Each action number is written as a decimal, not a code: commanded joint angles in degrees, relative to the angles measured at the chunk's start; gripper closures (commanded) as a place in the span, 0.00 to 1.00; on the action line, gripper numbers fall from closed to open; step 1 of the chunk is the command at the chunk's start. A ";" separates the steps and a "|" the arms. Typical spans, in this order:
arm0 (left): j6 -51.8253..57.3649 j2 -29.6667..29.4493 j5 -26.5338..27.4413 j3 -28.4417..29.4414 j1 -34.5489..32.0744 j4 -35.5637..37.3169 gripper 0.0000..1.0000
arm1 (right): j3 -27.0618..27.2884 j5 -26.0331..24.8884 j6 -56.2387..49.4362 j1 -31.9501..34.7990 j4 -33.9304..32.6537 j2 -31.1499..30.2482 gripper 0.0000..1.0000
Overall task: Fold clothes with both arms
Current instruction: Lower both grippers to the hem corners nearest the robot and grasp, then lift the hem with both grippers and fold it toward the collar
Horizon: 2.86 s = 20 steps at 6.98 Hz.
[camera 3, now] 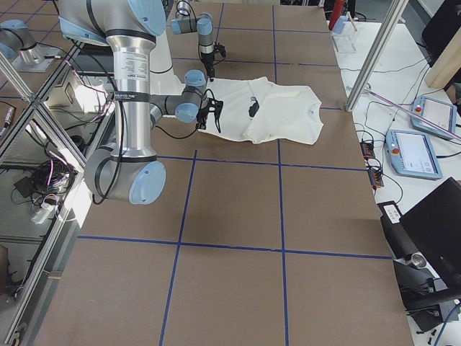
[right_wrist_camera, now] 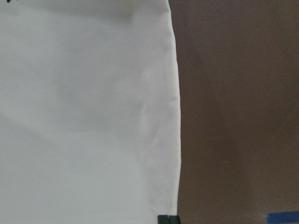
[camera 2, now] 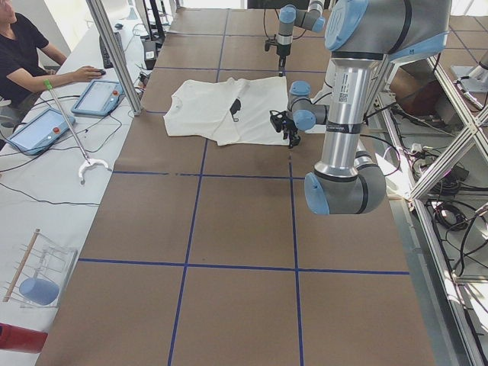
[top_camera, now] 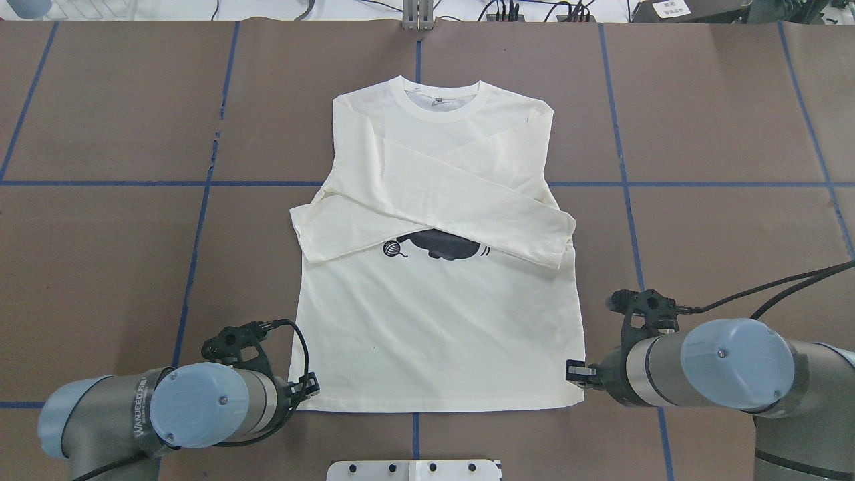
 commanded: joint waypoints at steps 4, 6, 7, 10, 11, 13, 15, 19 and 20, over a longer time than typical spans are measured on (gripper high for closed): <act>0.13 -0.51 -0.08 0.37 -0.07 0.02 1.00 | 0.00 0.00 0.00 0.04 0.00 0.10 1.00; 0.22 -0.78 -0.35 -2.42 -0.34 0.89 1.00 | 0.78 1.92 -0.09 0.73 0.00 -0.24 1.00; 0.31 -0.61 -0.52 -5.84 -0.25 4.47 1.00 | 2.53 4.11 -0.09 1.44 0.00 -0.94 1.00; 0.31 -0.52 -0.79 -16.21 3.24 12.83 1.00 | 8.94 10.36 0.00 0.75 -0.18 -6.20 1.00; 0.31 -0.52 -0.79 -18.24 5.27 13.72 1.00 | 11.22 10.55 0.08 -0.83 -0.18 -8.75 1.00; 0.13 -0.43 -0.70 -20.37 9.84 15.22 1.00 | 13.09 10.99 0.44 -3.12 -0.18 -10.00 1.00; 0.22 -0.69 -0.88 -20.98 8.72 15.31 1.00 | 13.00 10.99 0.53 -2.61 -0.18 -9.30 1.00; 11.26 -6.04 -1.92 -18.54 -7.58 14.96 1.00 | 2.42 11.69 -4.81 15.63 -0.09 5.59 1.00; 15.65 -7.36 -4.19 -14.70 -12.07 14.88 1.00 | -2.15 11.52 -8.66 19.34 -0.09 8.77 1.00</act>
